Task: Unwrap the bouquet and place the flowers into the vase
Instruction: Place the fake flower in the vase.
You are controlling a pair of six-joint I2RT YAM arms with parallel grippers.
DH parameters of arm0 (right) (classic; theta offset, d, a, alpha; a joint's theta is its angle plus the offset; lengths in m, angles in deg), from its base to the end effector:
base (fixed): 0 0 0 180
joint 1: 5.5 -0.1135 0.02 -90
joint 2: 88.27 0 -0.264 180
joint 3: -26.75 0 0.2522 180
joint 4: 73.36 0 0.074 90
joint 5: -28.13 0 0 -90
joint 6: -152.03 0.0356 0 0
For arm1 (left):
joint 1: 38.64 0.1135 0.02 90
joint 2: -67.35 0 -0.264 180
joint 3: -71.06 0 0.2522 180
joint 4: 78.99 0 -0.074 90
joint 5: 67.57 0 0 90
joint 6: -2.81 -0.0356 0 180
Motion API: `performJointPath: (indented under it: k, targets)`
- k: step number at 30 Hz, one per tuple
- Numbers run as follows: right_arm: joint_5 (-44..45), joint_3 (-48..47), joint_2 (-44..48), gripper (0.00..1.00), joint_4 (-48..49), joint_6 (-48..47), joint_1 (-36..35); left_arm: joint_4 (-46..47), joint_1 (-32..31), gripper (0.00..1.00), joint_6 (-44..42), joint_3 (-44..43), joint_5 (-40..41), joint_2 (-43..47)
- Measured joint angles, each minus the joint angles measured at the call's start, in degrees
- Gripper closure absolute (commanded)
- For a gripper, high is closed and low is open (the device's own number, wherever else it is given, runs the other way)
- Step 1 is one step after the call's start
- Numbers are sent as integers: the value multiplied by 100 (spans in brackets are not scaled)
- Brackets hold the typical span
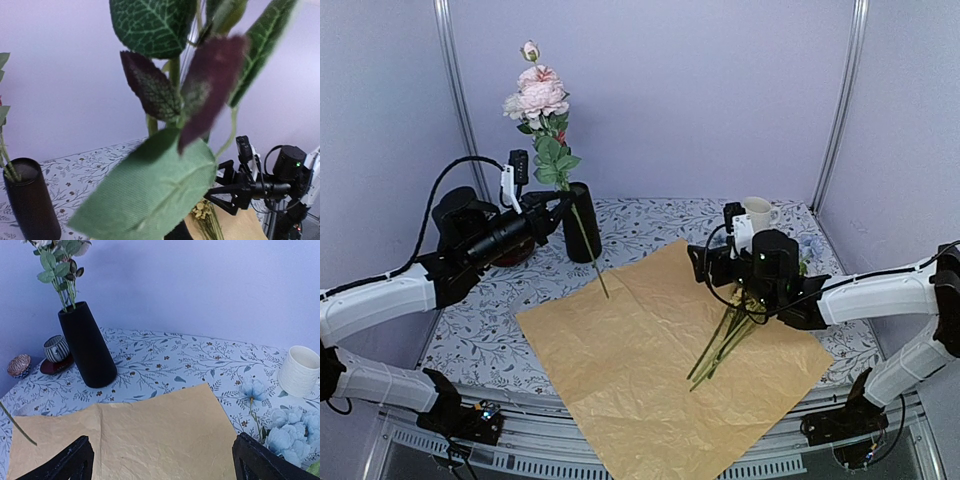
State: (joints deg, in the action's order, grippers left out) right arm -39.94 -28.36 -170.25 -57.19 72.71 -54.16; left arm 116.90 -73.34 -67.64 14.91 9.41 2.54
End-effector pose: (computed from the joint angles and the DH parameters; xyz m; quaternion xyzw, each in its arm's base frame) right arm 0.2169 0.2264 0.2411 -0.1312 0.7543 0.1828 0.6168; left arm 0.2131 -0.1573 0.3281 0.1709 0.6399 -0.4066 0.6293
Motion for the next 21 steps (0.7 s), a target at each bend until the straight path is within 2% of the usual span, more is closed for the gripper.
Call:
performJointPath:
  k: [10,16,21]
  targets:
    - [-24,527,-317,1,557,-31,-2,-560,125,100,-442,-507,1051,-127]
    - [-94,544,-505,1,682,245,-7,-780,284,100,-1016,-1233,1764,-385]
    - [-114,529,-656,1,640,297,-46,-595,439,100,-1445,-1641,2330,-516]
